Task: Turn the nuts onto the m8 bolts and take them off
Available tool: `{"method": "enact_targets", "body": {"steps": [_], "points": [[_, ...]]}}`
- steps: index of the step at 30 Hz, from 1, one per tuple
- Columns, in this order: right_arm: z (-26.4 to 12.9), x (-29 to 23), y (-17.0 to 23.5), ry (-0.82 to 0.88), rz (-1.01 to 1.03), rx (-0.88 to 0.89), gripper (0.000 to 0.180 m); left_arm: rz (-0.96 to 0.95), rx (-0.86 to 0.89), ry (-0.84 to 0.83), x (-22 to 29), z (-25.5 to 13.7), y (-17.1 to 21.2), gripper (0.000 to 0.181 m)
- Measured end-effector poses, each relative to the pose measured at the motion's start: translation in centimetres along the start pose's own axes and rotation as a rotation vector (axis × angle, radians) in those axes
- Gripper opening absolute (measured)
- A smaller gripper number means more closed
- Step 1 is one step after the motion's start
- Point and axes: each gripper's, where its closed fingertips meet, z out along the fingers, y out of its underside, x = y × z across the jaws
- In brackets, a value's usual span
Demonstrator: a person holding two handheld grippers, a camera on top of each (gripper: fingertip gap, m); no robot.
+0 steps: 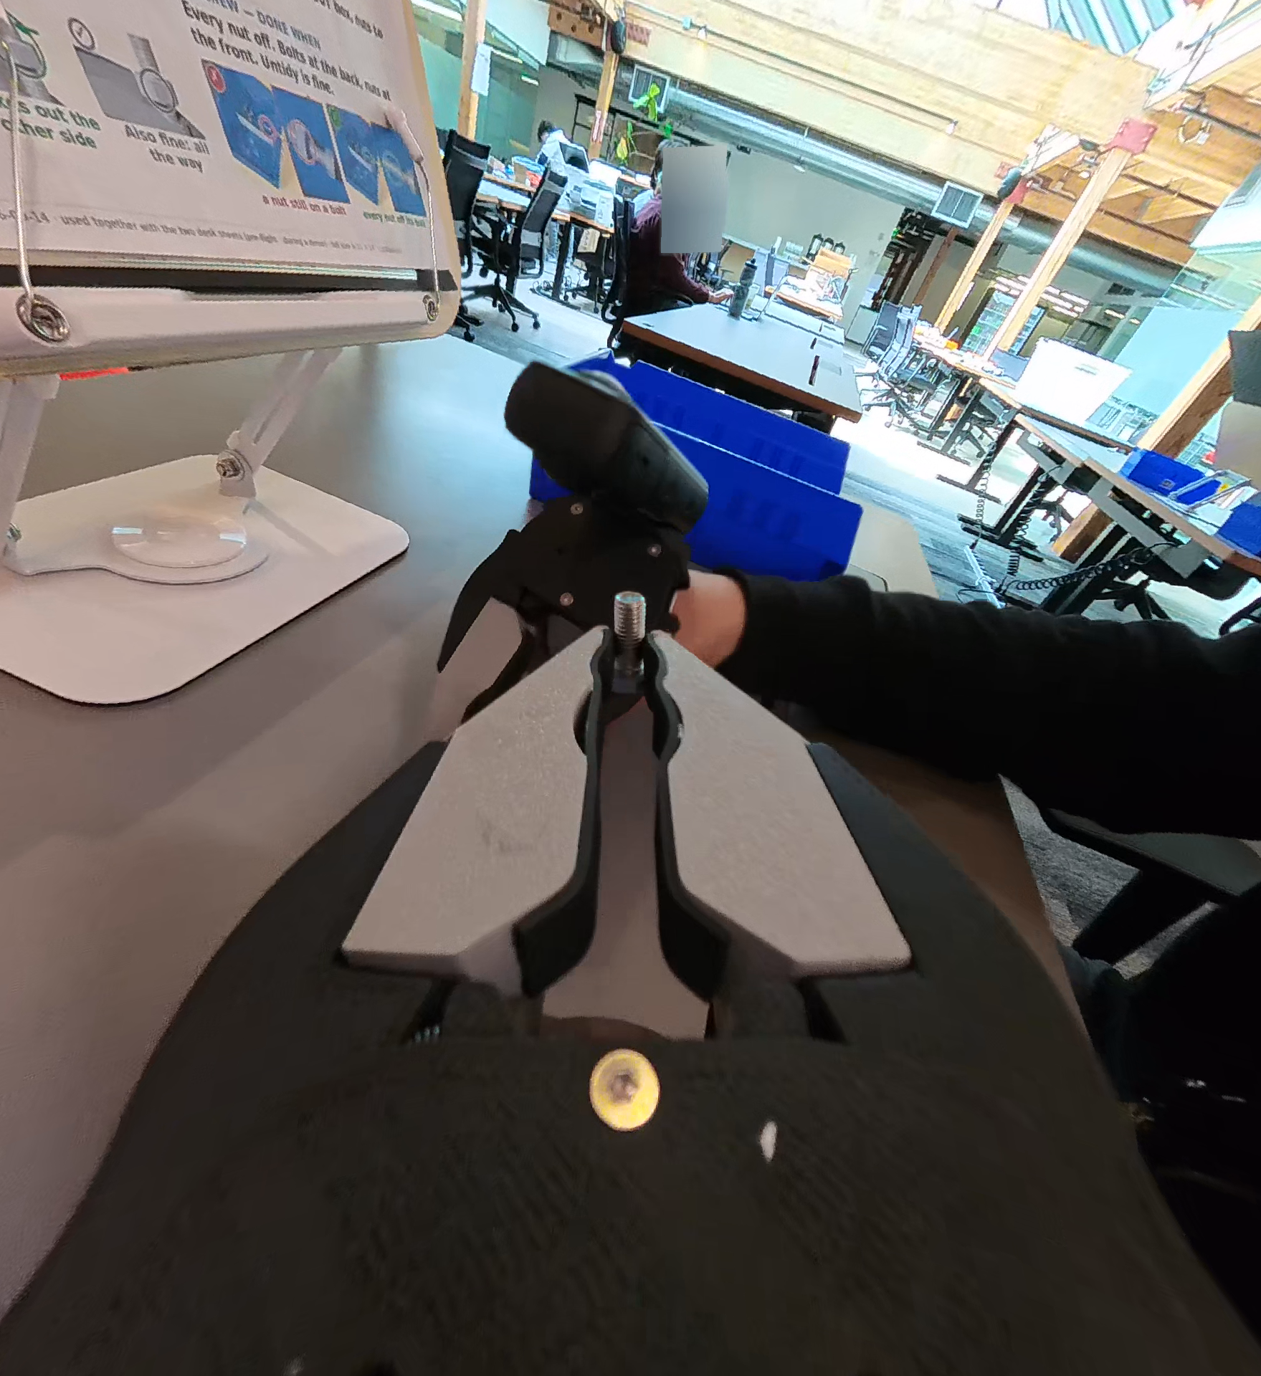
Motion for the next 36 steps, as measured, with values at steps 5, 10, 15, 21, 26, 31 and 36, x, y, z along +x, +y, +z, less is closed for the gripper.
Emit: {"method": "enact_targets", "body": {"steps": [5, 10, 15, 21, 26, 31, 36], "points": [[-5.8, 0.1, -1.4, -0.072, 0.049, 0.099, 0.011, 0.031, -0.040, 0.043, 0.2, 1.0, 1.6, 0.005], [-11.6, -2.6, -5.2, -0.162, -0.024, 0.238, 0.011, 0.052, -0.148, 0.024, 0.0, 3.2, 4.2, 0.005], [-12.0, -5.0, -6.4, -0.225, -0.098, 0.219, 0.011, 0.060, -0.137, 0.062, 1.2, 3.5, 3.8, 0.005], [-11.1, -5.6, -5.9, -0.271, -0.092, 0.172, 0.011, 0.040, -0.145, 0.084, 1.1, 3.3, 4.1, 0.005], [-10.9, -6.0, -5.3, -0.294, -0.076, 0.136, 0.011, 0.039, -0.161, 0.101, 1.4, 3.4, 4.4, 0.005], [-11.0, -6.5, -5.3, -0.301, -0.078, 0.119, 0.011, 0.046, -0.170, 0.103, 1.6, 3.5, 4.5, 0.005], [-10.7, -6.3, -5.1, -0.304, -0.056, 0.109, 0.011, 0.052, -0.162, 0.099, 1.6, 3.5, 4.4, 0.005]]}}
